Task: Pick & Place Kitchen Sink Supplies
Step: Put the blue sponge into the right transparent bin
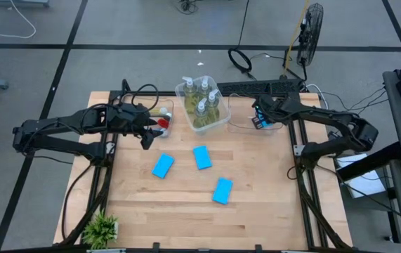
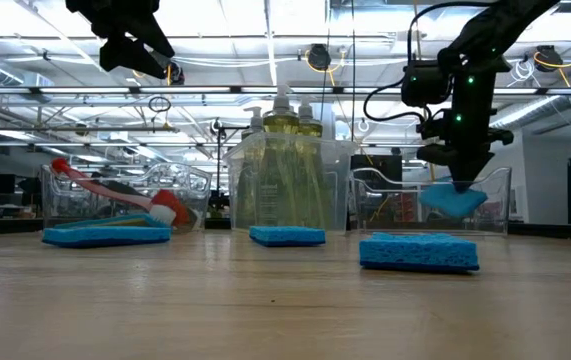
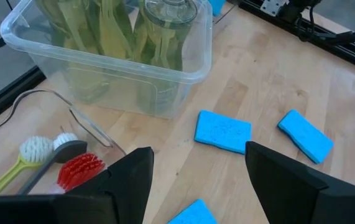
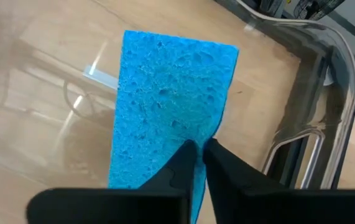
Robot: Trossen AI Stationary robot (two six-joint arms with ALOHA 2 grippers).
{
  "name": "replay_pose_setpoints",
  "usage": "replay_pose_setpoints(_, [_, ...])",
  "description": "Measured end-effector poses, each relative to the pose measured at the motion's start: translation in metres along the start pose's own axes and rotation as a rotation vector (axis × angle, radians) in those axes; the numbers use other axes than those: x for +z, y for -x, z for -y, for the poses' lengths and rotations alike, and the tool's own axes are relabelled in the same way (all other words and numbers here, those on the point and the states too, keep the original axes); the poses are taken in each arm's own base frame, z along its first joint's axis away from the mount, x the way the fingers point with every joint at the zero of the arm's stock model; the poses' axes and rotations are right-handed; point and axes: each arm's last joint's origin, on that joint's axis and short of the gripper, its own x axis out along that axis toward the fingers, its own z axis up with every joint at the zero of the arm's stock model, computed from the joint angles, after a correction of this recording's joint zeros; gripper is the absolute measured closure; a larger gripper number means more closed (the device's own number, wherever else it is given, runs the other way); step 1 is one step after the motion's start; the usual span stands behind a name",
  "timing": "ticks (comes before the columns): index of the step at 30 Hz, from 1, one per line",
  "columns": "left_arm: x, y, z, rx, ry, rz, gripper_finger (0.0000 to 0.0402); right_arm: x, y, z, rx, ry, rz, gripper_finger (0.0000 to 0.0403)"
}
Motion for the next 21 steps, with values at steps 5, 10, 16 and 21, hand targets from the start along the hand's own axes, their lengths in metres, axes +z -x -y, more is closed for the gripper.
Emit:
replay_pose_setpoints(5, [0.000,0.000,0.000,0.000,0.000,0.000,0.0144,0.000,0.000,0.000,0.000,0.001,0.000,0.0338])
replay_pose_setpoints(10, [0.000,0.000,0.000,0.000,0.000,0.000,0.0144,0.000,0.000,0.000,0.000,0.002,0.000,0.0304])
replay_pose_setpoints(16, [0.000,0.000,0.000,0.000,0.000,0.000,0.0144,0.001,0.011,0.001,0.134,-0.020,0.020,0.0285])
replay_pose_setpoints(21, [0.000,0.000,0.000,0.000,0.000,0.000,0.0144,0.004,0.032,0.004,0.370,-0.055,0.097,0.0289])
